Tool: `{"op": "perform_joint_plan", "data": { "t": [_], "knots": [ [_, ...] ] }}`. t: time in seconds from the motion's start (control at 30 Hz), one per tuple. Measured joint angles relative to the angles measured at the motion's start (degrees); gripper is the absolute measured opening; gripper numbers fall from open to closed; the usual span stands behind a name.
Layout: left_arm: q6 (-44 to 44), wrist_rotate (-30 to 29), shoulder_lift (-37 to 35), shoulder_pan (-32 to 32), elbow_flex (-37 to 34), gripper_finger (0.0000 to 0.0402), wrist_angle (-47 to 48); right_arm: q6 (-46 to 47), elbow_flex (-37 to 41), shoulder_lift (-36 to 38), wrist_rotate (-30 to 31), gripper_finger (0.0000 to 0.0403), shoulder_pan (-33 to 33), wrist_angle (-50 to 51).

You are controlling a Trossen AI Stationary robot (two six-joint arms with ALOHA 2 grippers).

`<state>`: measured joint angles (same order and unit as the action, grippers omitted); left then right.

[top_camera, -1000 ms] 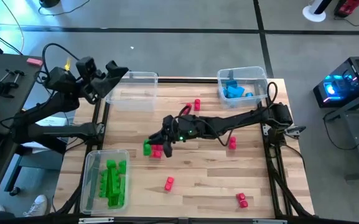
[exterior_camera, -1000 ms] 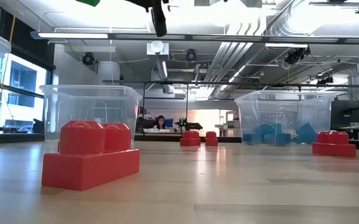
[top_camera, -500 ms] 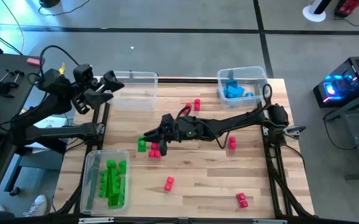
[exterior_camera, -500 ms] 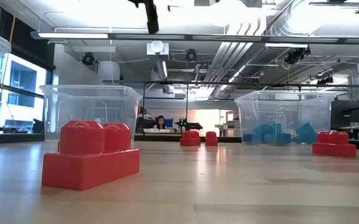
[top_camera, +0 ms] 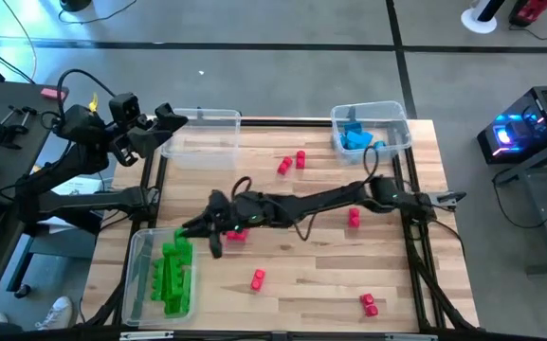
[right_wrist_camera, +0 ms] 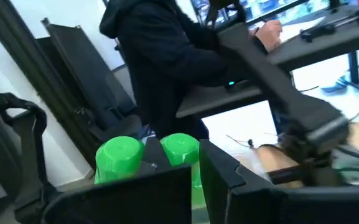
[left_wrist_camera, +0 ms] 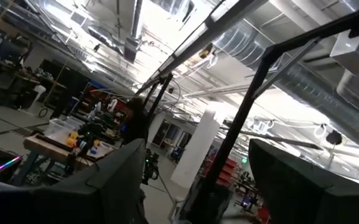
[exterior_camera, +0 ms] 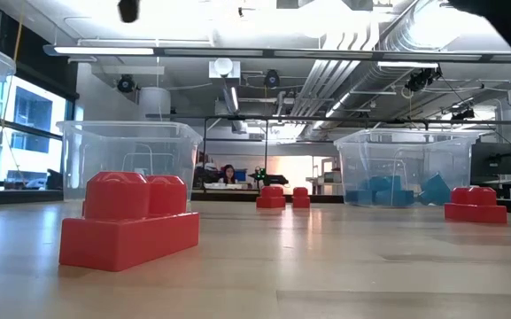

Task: Sort blocks
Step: Put the green game piece into the bottom left transparent bin, then put the red game piece into the top left transparent bin

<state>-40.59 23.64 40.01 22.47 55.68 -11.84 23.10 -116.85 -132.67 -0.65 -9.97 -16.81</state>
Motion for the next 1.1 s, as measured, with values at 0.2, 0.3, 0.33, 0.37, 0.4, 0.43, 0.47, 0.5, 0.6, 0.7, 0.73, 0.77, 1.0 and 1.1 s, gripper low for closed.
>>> {"op": "perform_joint_plan", "data": {
  "t": [0.2,0.3,0.33,0.37,0.4,0.43,0.47,0.5,0.6,0.7,0.73,0.77,1.0,1.1],
  "knots": [
    [-1.3,-0.25,-0.07,0.01,0.0,0.0272,0.01,0.59,-14.46,-10.01,-0.01,0.0,-1.03,9.47],
    [-1.33,-0.25,-0.04,-0.01,0.0,0.0272,0.05,1.31,-18.13,-13.51,0.01,0.0,-1.25,13.81],
    [-1.32,-0.25,-0.05,-0.01,0.0,0.0272,0.05,2.1,-16.97,-13.52,0.25,0.0,-1.25,12.67],
    [-1.32,-0.25,-0.07,-0.01,0.0,0.0272,0.06,2.97,-16.34,-13.52,1.05,0.0,-1.25,12.75],
    [-1.32,-0.25,-0.07,-0.01,0.0,0.0272,0.1,3.94,-16.13,-13.51,1.83,0.0,-1.25,13.43],
    [-1.32,-0.23,-0.07,-0.01,0.0,0.0272,0.14,4.65,-16.06,-13.48,2.4,0.0,-1.22,14.54],
    [-1.32,-0.23,-0.06,-0.01,0.0,0.0272,0.17,5.32,-16.02,-13.48,2.68,0.0,-1.1,15.33],
    [-1.32,-0.25,-0.04,-0.01,0.0,0.0272,0.21,5.45,-15.96,-13.48,2.67,0.0,-0.97,15.39],
    [-1.11,-0.25,-0.05,-0.01,0.0,0.0272,0.12,2.65,-17.55,-13.45,2.01,0.0,-0.51,12.87],
    [-0.67,-0.22,-0.07,-0.01,0.0,0.0272,0.07,-2.03,-16.94,-9.53,0.85,0.0,0.45,9.39],
    [-0.68,-0.22,-0.04,-0.01,0.0,0.0272,0.05,-3.36,-16.88,-7.16,0.5,0.0,0.82,10.61],
    [-0.61,-0.22,-0.04,-0.01,0.0,0.0272,0.05,-4.74,-16.91,-4.87,0.34,0.0,1.27,12.92],
    [1.98,-0.05,-0.02,0.01,0.0,0.0272,0.2,-14.09,-16.77,2.38,0.63,0.0,4.47,35.61],
    [2.26,0.0,-0.04,0.01,0.0,0.0272,0.4,-15.25,-16.75,4.84,0.64,0.0,5.39,48.21]
  ]
}}
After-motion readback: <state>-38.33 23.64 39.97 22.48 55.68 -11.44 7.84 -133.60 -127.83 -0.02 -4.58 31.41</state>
